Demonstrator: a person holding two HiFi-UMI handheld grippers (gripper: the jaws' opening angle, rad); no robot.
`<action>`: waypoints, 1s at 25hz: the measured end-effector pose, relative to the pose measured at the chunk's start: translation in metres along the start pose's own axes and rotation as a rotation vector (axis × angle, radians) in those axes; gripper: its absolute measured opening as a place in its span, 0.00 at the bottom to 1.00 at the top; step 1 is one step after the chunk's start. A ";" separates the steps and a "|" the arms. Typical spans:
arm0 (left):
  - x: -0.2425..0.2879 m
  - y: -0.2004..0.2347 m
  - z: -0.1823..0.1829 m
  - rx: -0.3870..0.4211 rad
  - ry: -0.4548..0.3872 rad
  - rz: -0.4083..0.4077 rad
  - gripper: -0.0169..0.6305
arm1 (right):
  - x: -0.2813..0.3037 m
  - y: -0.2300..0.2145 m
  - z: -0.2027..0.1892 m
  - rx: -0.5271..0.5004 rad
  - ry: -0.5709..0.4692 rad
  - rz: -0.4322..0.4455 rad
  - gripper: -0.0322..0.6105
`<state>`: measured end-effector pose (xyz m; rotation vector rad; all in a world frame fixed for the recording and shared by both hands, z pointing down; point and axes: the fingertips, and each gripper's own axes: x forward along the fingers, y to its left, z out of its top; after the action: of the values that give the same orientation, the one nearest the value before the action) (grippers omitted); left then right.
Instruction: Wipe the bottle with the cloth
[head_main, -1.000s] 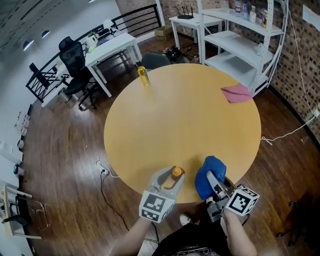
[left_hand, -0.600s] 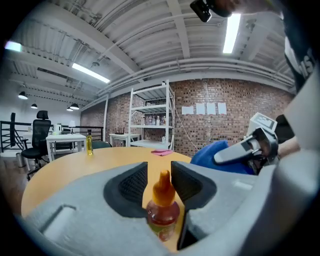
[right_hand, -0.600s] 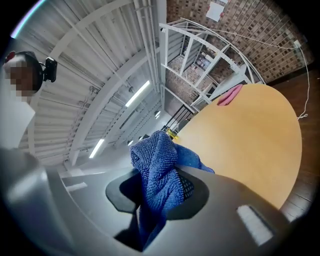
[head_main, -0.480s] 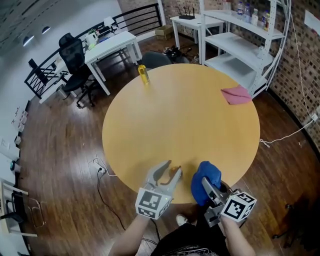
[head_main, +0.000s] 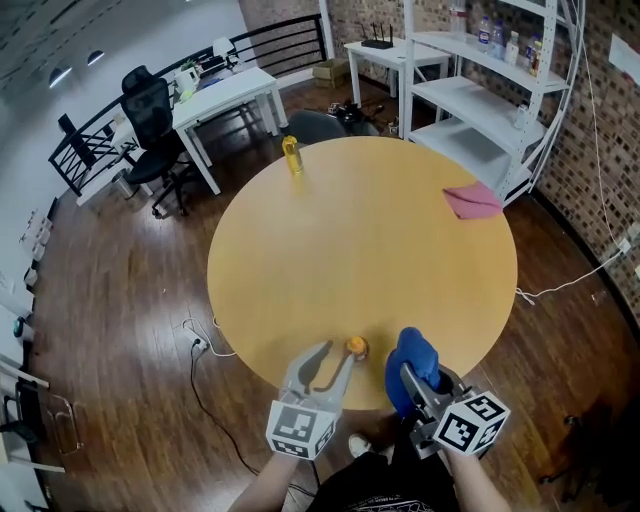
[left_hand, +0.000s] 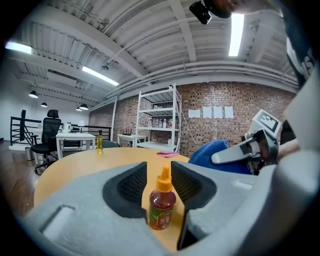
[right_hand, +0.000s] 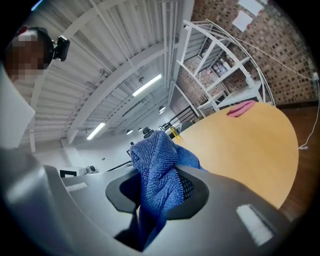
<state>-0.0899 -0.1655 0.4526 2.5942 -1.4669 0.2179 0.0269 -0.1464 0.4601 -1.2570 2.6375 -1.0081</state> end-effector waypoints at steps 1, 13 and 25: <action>-0.006 -0.002 0.001 -0.002 0.001 0.005 0.26 | -0.002 0.005 0.001 -0.033 -0.001 -0.008 0.17; -0.046 -0.038 0.008 -0.061 -0.007 0.099 0.03 | -0.018 0.049 0.009 -0.354 -0.004 -0.027 0.17; -0.041 -0.068 0.007 -0.051 0.030 0.182 0.03 | -0.031 0.051 0.011 -0.482 -0.004 -0.007 0.17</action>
<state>-0.0525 -0.0981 0.4333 2.4082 -1.6754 0.2357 0.0159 -0.1072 0.4151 -1.3320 2.9799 -0.3702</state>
